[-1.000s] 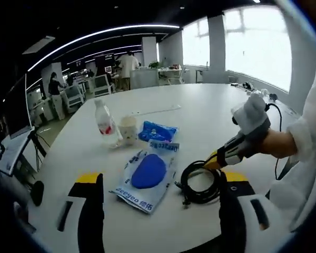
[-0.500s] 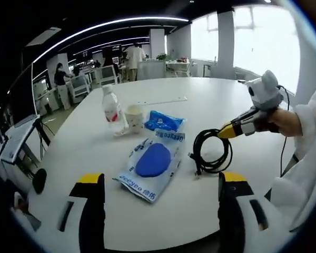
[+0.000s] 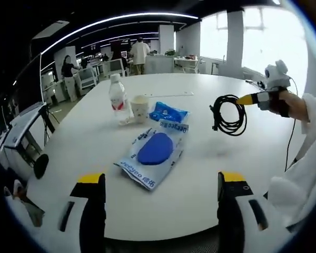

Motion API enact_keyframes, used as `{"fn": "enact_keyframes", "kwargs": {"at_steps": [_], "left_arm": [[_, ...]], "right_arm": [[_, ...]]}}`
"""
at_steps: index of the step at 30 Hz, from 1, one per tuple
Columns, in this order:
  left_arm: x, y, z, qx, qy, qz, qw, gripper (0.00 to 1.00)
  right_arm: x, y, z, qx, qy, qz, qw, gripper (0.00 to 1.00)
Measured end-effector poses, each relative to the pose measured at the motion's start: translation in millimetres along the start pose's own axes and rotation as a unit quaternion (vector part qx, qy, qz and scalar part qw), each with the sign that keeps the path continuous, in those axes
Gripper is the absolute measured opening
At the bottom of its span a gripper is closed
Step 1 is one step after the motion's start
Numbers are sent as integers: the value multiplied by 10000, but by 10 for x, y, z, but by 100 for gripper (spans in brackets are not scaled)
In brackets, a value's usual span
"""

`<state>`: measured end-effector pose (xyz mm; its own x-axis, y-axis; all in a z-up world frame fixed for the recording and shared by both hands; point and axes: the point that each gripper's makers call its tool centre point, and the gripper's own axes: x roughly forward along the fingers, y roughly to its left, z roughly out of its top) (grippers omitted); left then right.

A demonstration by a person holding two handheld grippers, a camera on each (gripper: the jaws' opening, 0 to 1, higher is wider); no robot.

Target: Arrange the tabletop items into an orderly group along one side of the table until the central work area is clear of visible clutter.

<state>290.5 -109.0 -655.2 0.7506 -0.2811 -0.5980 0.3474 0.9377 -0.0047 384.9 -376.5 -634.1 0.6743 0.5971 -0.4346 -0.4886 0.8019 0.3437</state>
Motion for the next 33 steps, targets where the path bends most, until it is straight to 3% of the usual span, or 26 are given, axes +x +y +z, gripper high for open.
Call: {"fn": "enact_keyframes", "kwargs": {"at_steps": [6,8,11,17,20,26,33], "left_arm": [[4,-16,-33,-35,50,54,10000,90],[30,-47,-31,-18,73,55,10000,90],[64,-82,-22,-2,100,52,9999,90],[132,-174,34,13,89,50,9999,90],[163,-215,43,22,99,40,9999,90],[236,-277,91,-4,97,65,9999,90],[333,-296,165,-60,91,127,9999,89]], "right_arm": [[-158,-246,116,462,-337,-97,9983,0],[-173,-321,126,1143,-518,170,9919,0],[-197,-475,69,1575,-561,81,9859,0],[-161,-649,30,1748,-568,23,9830,0],[-92,-724,-3,2009,-550,7,9781,0],[73,-794,-68,2142,-424,31,9759,0],[270,-894,-357,2330,46,-41,9725,0]]}}
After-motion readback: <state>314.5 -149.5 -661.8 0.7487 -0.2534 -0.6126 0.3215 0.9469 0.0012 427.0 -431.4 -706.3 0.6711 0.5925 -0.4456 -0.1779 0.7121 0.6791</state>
